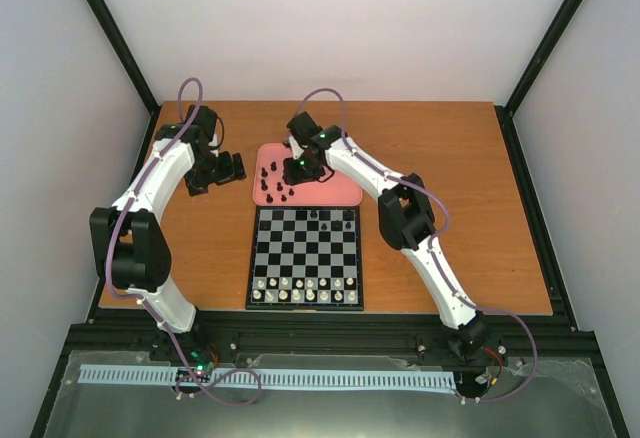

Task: Set up the chess pieces on the board
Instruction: Pick up the chess piece from the storage box, then place the chess piece on the chessboard.

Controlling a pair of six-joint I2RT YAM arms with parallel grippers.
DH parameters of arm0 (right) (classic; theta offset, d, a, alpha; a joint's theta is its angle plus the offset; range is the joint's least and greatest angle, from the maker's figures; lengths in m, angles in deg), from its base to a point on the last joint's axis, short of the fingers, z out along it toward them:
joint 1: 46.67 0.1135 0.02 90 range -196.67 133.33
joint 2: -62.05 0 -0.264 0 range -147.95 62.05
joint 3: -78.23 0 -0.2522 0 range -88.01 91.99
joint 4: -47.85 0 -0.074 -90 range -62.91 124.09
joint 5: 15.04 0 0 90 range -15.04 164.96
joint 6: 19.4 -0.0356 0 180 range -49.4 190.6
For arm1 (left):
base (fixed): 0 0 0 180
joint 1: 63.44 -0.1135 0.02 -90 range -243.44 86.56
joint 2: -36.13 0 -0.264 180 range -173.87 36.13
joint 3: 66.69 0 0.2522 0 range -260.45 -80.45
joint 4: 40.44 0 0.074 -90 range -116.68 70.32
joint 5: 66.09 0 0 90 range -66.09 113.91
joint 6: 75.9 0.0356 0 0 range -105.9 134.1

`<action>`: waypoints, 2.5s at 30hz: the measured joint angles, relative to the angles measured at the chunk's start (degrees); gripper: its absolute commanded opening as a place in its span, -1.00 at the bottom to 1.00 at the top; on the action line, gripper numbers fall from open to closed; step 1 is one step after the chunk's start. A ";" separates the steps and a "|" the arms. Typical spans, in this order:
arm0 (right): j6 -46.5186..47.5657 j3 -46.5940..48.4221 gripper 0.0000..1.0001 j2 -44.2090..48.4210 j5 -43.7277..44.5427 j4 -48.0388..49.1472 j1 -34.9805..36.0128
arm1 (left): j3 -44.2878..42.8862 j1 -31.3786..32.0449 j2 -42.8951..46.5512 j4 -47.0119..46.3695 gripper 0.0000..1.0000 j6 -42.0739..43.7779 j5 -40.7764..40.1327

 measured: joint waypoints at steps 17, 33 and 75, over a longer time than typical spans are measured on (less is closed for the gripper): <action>0.11 2.10 -0.44 -3.50 -1.03 0.09 1.01 | 0.00 0.00 0.00 0.00 1.00 0.02 -0.04; 0.46 2.51 -0.56 -3.56 0.52 -1.51 1.40 | 0.04 0.00 0.00 0.00 1.00 0.02 -0.02; 0.92 -22.69 -0.94 26.58 5.55 -2.34 5.33 | 0.09 0.00 0.00 0.00 1.00 0.00 -0.04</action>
